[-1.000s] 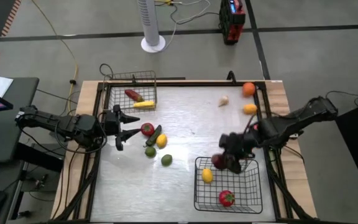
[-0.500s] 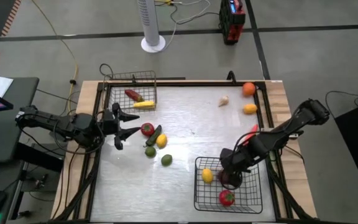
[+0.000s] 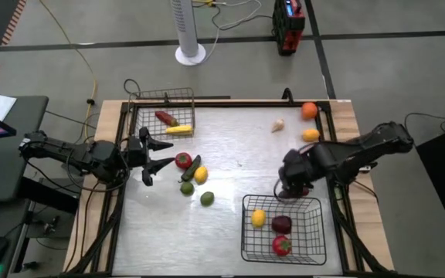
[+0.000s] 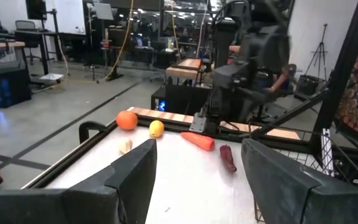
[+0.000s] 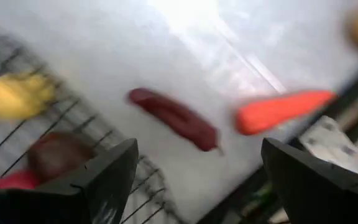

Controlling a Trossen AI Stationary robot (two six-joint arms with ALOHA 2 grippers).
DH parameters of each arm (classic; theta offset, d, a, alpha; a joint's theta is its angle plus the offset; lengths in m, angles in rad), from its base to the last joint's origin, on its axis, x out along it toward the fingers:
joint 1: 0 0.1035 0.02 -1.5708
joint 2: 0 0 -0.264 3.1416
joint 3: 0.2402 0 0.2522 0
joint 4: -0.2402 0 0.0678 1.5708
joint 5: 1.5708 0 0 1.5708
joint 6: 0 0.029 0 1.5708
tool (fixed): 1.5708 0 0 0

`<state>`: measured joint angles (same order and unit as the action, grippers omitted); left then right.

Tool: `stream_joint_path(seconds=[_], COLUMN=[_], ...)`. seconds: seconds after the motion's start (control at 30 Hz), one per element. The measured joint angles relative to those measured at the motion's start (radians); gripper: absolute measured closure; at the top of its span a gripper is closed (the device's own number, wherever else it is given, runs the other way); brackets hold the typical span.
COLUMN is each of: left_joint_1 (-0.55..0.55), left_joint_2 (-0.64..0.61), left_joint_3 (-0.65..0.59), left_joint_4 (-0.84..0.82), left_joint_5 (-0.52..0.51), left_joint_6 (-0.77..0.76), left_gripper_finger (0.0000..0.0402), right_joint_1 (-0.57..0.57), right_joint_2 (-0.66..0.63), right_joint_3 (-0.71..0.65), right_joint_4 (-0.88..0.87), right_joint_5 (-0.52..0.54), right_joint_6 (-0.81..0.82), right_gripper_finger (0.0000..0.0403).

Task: Sort produce into baskets
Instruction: Put the carrot into the top wire basket

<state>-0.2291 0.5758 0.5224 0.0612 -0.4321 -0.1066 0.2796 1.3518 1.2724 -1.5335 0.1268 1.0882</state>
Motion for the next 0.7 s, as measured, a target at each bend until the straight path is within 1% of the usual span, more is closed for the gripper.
stream_joint_path(seconds=[0.1, 0.23, 0.33, 0.5, 0.6, 0.7], left_joint_1=[0.000, 0.000, 0.000, 0.000, 0.000, 0.000], left_joint_2=[0.000, 0.000, 0.000, 0.000, 0.000, 0.000], left_joint_3=[0.000, 0.000, 0.000, 0.000, 0.000, 0.000], left_joint_4=[0.000, -0.001, -0.002, -0.005, -0.005, -0.007], left_joint_5=[0.000, 0.000, -0.001, -0.001, -0.001, -0.001], left_joint_6=[0.000, -0.001, 0.001, 0.010, 0.016, 0.016], left_gripper_finger=[0.0178, 0.0178, 0.0178, 0.0178, 0.0178, 0.0178], right_joint_1=[-0.095, -0.217, -0.299, -0.387, -0.422, -0.448], right_joint_2=[0.021, 0.040, 0.053, 0.069, 0.075, 0.089], right_joint_3=[-0.006, -0.060, -0.112, -0.172, -0.207, -0.246], right_joint_4=[-0.040, -0.028, -0.029, -0.002, 0.019, 0.025], right_joint_5=[-0.002, -0.025, -0.031, -0.031, -0.036, -0.050], right_joint_6=[-0.049, -0.239, -0.418, -0.680, -0.749, -0.784], right_gripper_finger=[0.0040, 0.0047, 0.0054, 0.0070, 0.0076, 0.0078])
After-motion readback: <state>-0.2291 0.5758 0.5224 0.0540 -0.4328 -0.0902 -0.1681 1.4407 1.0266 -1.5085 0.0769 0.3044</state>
